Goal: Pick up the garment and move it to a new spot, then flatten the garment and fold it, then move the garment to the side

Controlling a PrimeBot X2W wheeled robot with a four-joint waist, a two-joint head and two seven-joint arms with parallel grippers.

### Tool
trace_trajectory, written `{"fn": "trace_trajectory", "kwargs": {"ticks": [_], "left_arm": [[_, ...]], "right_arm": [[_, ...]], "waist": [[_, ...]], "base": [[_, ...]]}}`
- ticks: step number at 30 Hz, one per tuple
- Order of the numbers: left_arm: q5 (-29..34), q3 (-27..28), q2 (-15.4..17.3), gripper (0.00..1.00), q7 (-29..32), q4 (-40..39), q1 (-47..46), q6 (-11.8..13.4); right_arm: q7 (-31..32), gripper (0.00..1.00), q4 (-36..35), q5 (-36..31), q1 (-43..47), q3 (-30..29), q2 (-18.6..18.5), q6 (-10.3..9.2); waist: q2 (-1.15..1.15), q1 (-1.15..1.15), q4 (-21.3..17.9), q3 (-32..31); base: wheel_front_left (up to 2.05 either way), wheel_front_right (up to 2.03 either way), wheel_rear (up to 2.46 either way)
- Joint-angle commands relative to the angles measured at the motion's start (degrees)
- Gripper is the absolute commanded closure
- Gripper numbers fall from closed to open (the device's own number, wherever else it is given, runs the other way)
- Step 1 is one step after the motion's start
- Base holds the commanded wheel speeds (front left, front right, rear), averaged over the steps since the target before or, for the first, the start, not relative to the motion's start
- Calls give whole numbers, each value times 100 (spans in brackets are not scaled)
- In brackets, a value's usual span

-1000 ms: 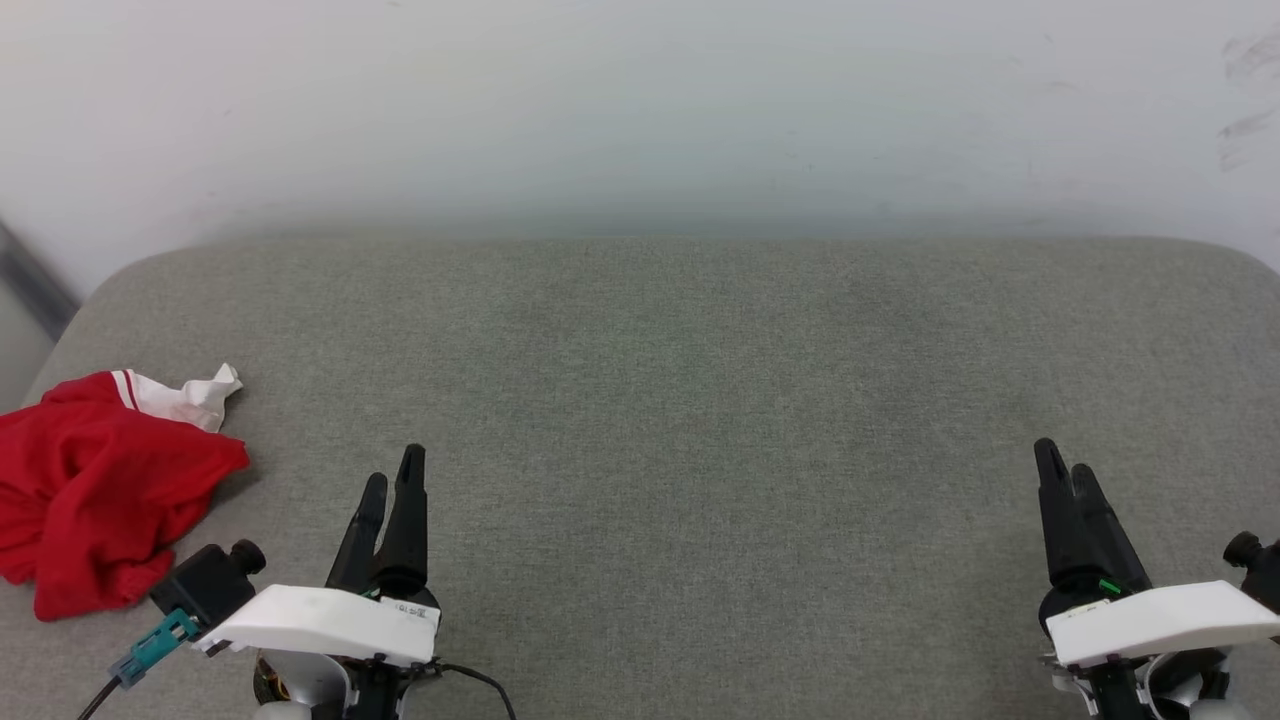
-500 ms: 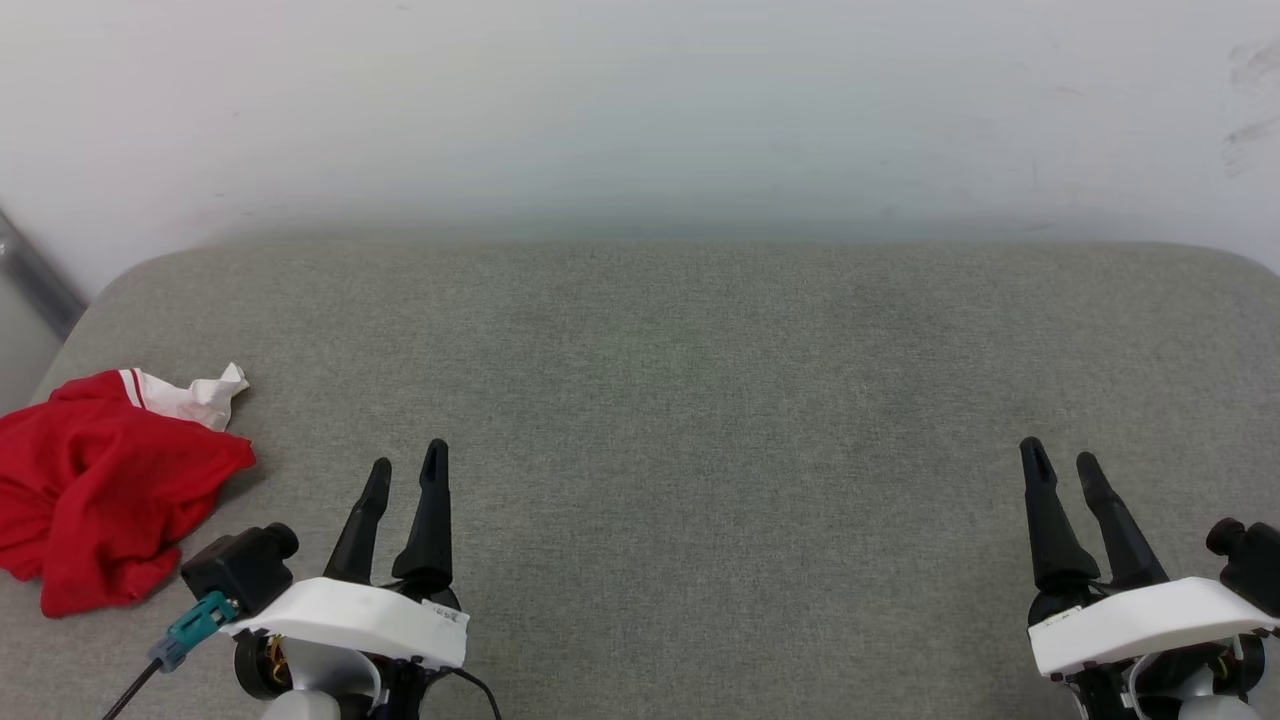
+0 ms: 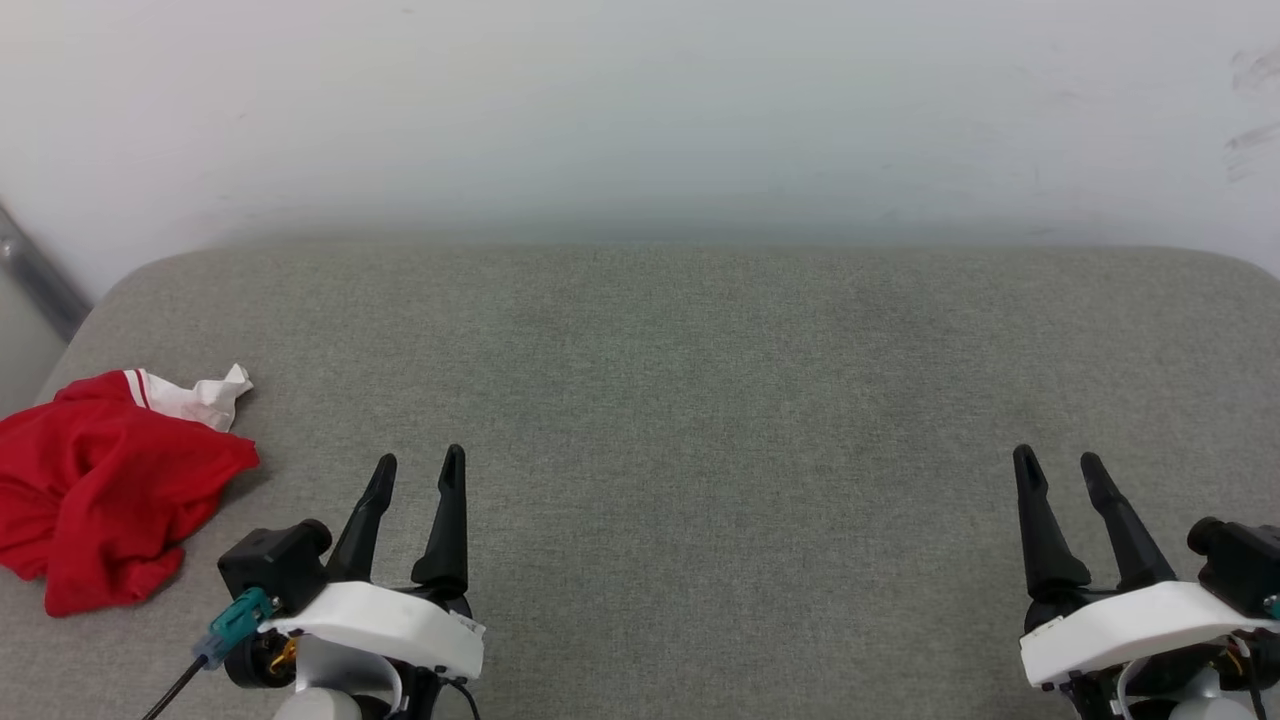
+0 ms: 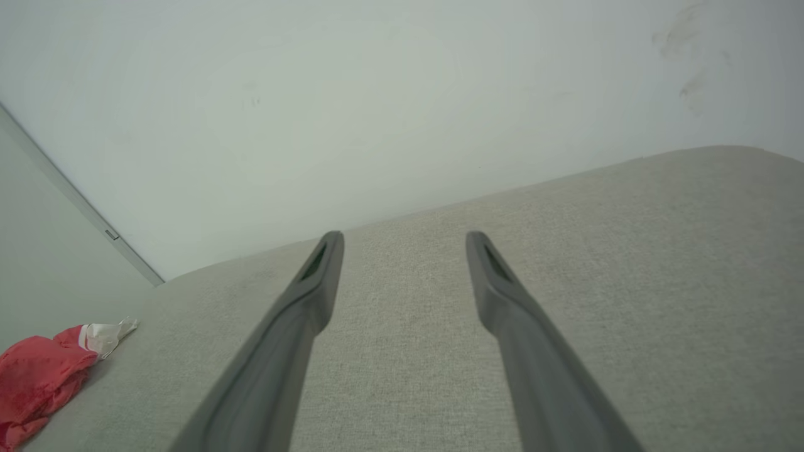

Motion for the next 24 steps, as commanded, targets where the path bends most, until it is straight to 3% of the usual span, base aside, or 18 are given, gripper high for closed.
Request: {"fn": "trace_trajectory", "kwargs": {"ticks": [1, 24], "left_arm": [[136, -14, 44, 0, -42, -54, -119, 33], [1384, -286, 137, 0, -370, 148, -170, 162]], "right_arm": [[-47, 0, -82, -130, 8, -4, 6, -1], [-190, 0, -74, -1307, 71, 28, 9, -1]], "waist": [[0, 0, 2, -1], [0, 0, 49, -26]], "base": [[0, 0, 0], [0, 0, 0]]}}
